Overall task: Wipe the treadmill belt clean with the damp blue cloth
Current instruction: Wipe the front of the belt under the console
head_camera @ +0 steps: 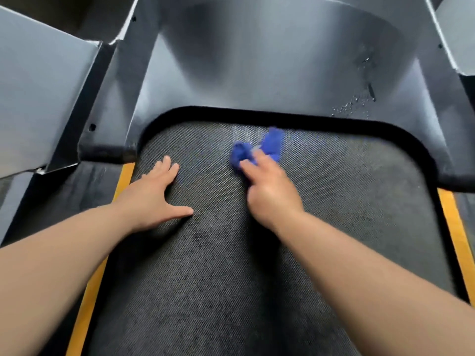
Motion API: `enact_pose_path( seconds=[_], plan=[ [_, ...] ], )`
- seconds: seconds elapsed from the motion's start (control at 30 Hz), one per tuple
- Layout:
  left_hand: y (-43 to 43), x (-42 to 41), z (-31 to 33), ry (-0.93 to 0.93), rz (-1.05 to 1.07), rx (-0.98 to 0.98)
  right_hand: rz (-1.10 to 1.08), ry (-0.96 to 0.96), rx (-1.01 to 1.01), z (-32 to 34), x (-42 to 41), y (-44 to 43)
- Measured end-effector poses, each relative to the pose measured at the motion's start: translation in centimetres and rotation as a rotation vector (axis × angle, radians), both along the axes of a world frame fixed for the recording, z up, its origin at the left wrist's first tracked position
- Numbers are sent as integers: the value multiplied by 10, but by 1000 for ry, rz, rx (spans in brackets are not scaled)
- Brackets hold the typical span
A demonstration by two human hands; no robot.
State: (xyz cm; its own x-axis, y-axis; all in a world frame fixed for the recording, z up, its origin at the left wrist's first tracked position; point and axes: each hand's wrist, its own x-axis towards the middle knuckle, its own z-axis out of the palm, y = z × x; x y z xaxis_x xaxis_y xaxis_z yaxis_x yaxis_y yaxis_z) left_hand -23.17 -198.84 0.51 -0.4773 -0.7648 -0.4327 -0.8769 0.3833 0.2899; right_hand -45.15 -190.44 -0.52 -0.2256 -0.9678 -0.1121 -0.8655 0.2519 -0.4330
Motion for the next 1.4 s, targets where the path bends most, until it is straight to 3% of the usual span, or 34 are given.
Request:
enact_pose_path(
  seconds=[0.1, 0.17, 0.23, 0.33, 0.4, 0.5, 0.63, 0.7, 0.83, 0.97, 1.07, 1.1, 1.17, 1.23, 1.4],
  plan=[
    [3, -1, 1, -6, 12, -23, 433, 20, 26, 5, 26, 0],
    [4, -1, 0, -11, 18, -31, 419, 126, -47, 2, -7, 0],
    [5, -2, 0, -14, 20, -31, 132, 218, -53, -2, -61, 11],
    [8, -7, -4, -41, 50, -49, -496, 111, 36, 1, -127, 41],
    [14, -15, -6, -66, 64, -124, -554, 106, 88, 1, -118, 46],
    [31, -36, -6, 5, 2, -225, -245, 32, 5, -8, -65, 40],
    [48, -68, -6, 64, -117, -167, 326, 3, 25, -4, -28, 42],
    [49, -77, -5, 29, -135, -164, 370, 61, 27, -1, -59, 44],
    [55, -80, 4, -82, -133, -85, 96, 193, 168, 3, -141, 55],
    [66, -90, 22, -195, -133, 34, 513, 199, 402, 27, -139, 86],
    [77, -116, 31, -231, -157, 86, 739, 146, 334, 29, -133, 124],
    [80, -128, 31, -231, -195, 71, 697, 152, 262, 22, -140, 128],
    [79, -156, 31, -225, -286, 22, 404, 136, 128, 11, -166, 119],
    [70, -188, 29, -212, -349, -29, 205, 209, 114, 5, -194, 93],
    [58, -242, 20, -191, -240, 61, -184, 311, 78, 6, -204, 66]
  ],
)
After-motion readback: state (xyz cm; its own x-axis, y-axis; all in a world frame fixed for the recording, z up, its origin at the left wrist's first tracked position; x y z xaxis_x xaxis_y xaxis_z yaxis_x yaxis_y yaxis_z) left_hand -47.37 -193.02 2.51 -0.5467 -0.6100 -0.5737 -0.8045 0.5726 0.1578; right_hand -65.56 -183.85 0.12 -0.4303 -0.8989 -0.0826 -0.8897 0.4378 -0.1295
